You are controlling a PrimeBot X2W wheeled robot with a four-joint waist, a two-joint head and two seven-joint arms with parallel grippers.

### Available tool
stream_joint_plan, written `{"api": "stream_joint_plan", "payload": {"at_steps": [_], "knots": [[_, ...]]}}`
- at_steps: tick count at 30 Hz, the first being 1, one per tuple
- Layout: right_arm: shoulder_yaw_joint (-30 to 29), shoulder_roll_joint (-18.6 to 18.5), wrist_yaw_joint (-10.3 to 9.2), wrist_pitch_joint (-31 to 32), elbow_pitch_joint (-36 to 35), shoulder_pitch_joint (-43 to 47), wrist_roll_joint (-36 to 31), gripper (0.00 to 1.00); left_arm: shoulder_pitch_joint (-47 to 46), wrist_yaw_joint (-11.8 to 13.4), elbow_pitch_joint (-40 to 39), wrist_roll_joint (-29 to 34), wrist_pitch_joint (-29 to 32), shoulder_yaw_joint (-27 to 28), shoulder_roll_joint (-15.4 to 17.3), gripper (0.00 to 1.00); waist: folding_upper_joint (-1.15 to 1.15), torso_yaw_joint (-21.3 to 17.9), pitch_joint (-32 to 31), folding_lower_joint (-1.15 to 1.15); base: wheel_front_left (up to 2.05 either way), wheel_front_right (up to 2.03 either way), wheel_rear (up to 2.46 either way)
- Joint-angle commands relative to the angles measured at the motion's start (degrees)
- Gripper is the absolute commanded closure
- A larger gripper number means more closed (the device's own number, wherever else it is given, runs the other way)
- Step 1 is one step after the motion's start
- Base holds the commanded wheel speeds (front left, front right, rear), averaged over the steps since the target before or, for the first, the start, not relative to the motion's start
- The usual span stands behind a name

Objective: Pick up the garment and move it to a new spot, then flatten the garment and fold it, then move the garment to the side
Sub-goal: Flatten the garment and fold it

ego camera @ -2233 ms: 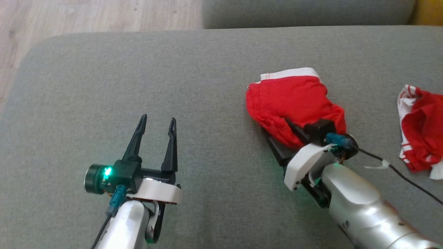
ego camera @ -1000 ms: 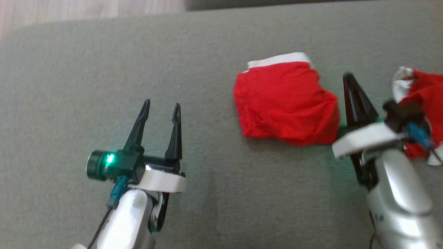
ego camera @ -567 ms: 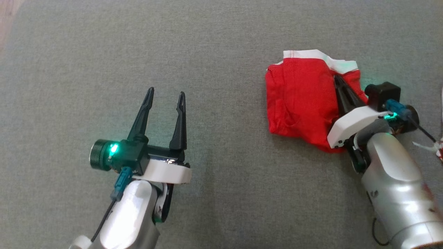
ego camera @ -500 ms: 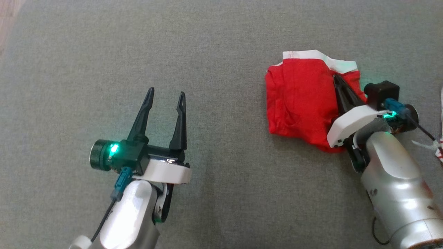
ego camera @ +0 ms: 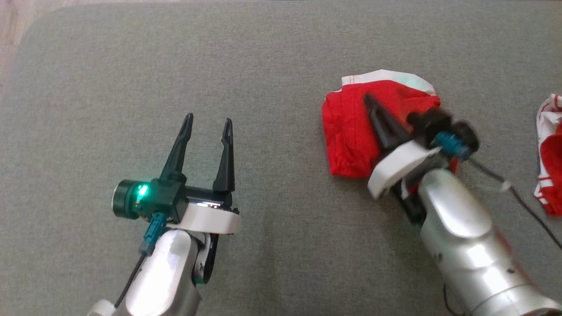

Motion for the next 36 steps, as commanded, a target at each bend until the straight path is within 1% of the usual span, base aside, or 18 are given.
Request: {"api": "stream_joint_plan", "payload": {"at_steps": [1, 4, 6, 8, 11, 13, 15, 17, 20, 23, 26, 30, 33, 36], "knots": [[2.44, 1.19, -0.05, -0.59, 0.3, 0.79, 0.41, 1.0, -0.61, -0.25, -2.01, 0.22, -0.29, 1.67, 0.4, 0.0, 0.0, 0.26, 0.07, 0.01, 0.0, 0.0, 0.0], [7.05, 1.36, -0.05, 2.18, 6.12, 1.21, 1.71, 1.0, -0.54, -0.33, -1.98, 0.26, -0.29, 1.46, 0.4, 0.0, 0.0, 0.8, 0.17, 0.01, 0.0, 0.0, 0.0], [9.58, 1.42, -0.05, 2.63, 8.43, 1.19, 3.57, 1.0, -0.49, -0.34, -1.88, 0.26, -0.29, 1.36, 0.4, 0.0, 0.0, 1.12, 0.15, 0.01, 0.0, 0.0, 0.0], [11.73, 1.44, -0.05, 2.25, 9.68, 0.88, 5.21, 1.0, -0.42, -0.3, -1.74, 0.28, -0.29, 1.46, 0.4, 0.0, 0.0, 1.21, 0.09, 0.01, 0.0, 0.0, 0.0], [12.92, 1.38, -0.05, 0.8, 10.05, -0.1, 7.09, 1.0, -0.14, -0.24, -1.58, 0.48, -0.29, 2.03, 0.4, 0.0, 0.0, 0.82, -0.22, 0.01, 0.0, 0.0, 0.0], [12.14, 0.64, -0.05, -0.01, 9.69, -0.78, 7.72, 1.0, 0.08, -0.22, -1.42, 0.63, -0.29, 2.44, 0.4, 0.0, 0.0, 0.41, -0.65, 0.01, 0.0, 0.0, 0.0], [10.17, -0.4, -0.05, -0.43, 8.66, -1.19, 8.08, 1.0, 0.22, -0.24, -1.45, 0.67, -0.29, 2.68, 0.4, 0.0, 0.0, -0.06, -1.1, 0.01, 0.0, 0.0, 0.0], [6.82, -1.67, -0.05, -0.54, 6.09, -1.19, 7.95, 1.0, 0.26, -0.22, -1.59, 0.67, -0.29, 2.85, 0.4, 0.0, 0.0, -0.48, -1.45, 0.01, 0.0, 0.0, 0.0], [0.03, -3.6, -0.05, -0.57, 1.4, 0.9, 6.11, 1.0, 0.29, -0.25, -1.78, 0.72, -0.29, 3.15, 0.4, 0.0, 0.0, -1.05, -1.87, 0.01, 0.0, 0.0, 0.0], [-4.88, -3.76, -0.05, -0.58, -0.09, 4.14, 3.76, 1.0, 0.37, -0.28, -1.93, 0.89, -0.29, 3.71, 0.4, 0.0, 0.0, -1.67, -1.95, 0.01, 0.0, 0.0, 0.0], [-5.67, -3.18, -0.05, -0.59, 2.77, 6.11, 1.76, 1.0, 0.39, -0.5, -1.96, 1.11, -0.29, 4.06, 0.4, 0.0, 0.0, -2.13, -1.91, 0.01, 0.0, 0.0, 0.0], [-5.69, -1.71, -0.05, -0.59, 6.08, 5.72, 2.24, 1.0, 0.38, -0.77, -1.87, 1.44, -0.29, 4.37, 0.4, 0.0, 0.0, -2.96, -1.92, 0.01, 0.0, 0.0, 0.0], [-5.95, -1.36, -0.05, -0.59, 6.23, 5.17, 2.42, 1.0, 0.35, -0.86, -1.75, 1.6, -0.29, 4.5, 0.4, 0.0, 0.0, -3.36, -2.1, 0.01, 0.0, 0.0, 0.0], [-6.94, -1.2, -0.05, -0.59, 3.66, 4.87, 1.97, 1.0, 0.34, -1.02, -1.71, 1.8, -0.29, 4.79, 0.4, 0.0, 0.0, -4.07, -2.67, 0.01, 0.0, 0.0, 0.0]]}}
